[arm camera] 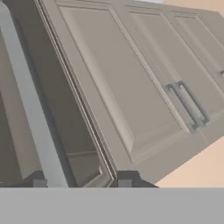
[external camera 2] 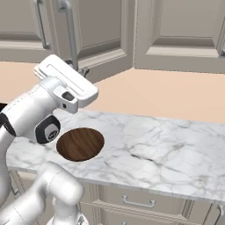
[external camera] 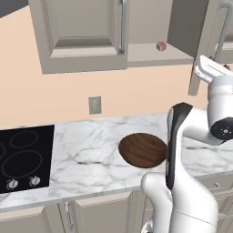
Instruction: Open the cabinet. Pick the mango and pear from the cabinet and place them into the bowl. Then close the cabinet.
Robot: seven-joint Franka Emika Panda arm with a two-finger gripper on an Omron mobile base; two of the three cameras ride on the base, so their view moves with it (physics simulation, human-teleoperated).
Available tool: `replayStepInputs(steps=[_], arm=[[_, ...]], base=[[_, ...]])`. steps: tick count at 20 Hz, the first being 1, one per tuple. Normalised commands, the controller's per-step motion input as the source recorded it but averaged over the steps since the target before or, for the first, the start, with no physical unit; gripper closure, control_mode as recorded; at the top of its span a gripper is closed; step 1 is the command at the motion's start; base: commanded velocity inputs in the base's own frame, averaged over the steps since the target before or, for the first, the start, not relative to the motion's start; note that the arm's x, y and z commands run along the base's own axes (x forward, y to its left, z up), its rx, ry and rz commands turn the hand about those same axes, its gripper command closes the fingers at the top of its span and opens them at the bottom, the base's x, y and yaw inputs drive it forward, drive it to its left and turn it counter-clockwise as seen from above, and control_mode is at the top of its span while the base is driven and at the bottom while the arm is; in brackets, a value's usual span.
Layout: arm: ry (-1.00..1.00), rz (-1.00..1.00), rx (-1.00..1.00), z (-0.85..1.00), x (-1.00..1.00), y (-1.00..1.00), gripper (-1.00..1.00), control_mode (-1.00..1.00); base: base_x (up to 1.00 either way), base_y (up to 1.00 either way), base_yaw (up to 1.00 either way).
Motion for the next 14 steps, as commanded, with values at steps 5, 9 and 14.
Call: replayStepInputs(steps=[5, 9, 14], arm=[[-0.09, 0.1, 0.0, 0.0, -0.82, 0.08, -1.0, -1.0], [-0.01, 0.12, 0.0, 0.0, -1.0, 0.19, -1.0, -1.0], [-0.01, 0.11, -0.03, 0.0, -1.0, 0.41, -1.0, -1.0]], base=[[0.0, 0.0, 0.0], [0.0, 0.0, 0.0], [0.0, 0.0, 0.0]])
